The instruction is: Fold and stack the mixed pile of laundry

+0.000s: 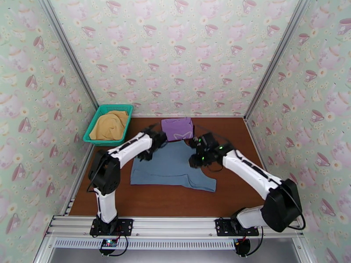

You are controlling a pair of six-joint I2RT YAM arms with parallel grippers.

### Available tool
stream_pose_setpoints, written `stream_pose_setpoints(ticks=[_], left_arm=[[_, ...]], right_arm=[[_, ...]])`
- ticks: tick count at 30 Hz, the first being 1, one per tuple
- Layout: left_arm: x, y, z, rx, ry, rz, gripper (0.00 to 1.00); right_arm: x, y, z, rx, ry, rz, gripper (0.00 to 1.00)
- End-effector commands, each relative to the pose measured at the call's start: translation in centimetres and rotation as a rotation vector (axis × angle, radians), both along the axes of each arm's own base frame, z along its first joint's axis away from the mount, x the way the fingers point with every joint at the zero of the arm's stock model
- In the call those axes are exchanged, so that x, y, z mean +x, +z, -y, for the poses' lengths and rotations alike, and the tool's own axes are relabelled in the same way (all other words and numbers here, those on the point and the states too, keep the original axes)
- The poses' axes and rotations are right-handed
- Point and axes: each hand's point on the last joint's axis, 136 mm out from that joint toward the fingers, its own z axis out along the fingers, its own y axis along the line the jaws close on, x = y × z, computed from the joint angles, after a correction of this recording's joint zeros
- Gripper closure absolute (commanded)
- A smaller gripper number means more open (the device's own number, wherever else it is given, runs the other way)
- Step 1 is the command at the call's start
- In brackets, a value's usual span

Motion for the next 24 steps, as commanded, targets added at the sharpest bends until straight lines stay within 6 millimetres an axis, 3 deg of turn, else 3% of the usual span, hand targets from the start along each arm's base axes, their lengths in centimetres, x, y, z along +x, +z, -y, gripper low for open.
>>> stream_pose_setpoints(ticks=[1,3,4,5,8,12,15,24], left_arm=[[3.5,2.1,0.6,-0.178,-0.105,0.029,0.21],[5.7,1.3,0.8,-0.275,-0.116,0.041,0.21],[6.8,0.8,0.2,-0.303,-0.098,0.044,0.22],[7.6,0.0,-0.3,-0.320,-0.084,0.035,0.22],[10.2,-2.7,-0.9,-0.414,-0.074,-0.001,0.24],[12.8,-5.3,-0.2,-0.481,-0.124,-0.032,0.25],[13.9,-6.4,0.5,-0.505,-0.140,-0.042,0.25],[14.8,-10.6,-1.1,-0.514,-0.034,-0.088,0.29]], right_arm=[[3.4,5.4,0.5,0.084,0.034,0.227,0.56],[5.6,6.9,0.8,0.168,0.007,0.295,0.58],[6.4,7.2,0.7,0.215,0.014,0.299,0.68],[7.1,7.3,0.7,0.243,0.020,0.286,0.72],[8.7,6.3,-0.6,0.267,0.082,0.171,0.64],[10.5,3.1,-1.6,0.273,0.071,0.041,0.57],[11.1,1.1,-1.6,0.249,0.062,0.023,0.58],[11.2,-2.2,-1.6,0.191,0.082,-0.032,0.59]])
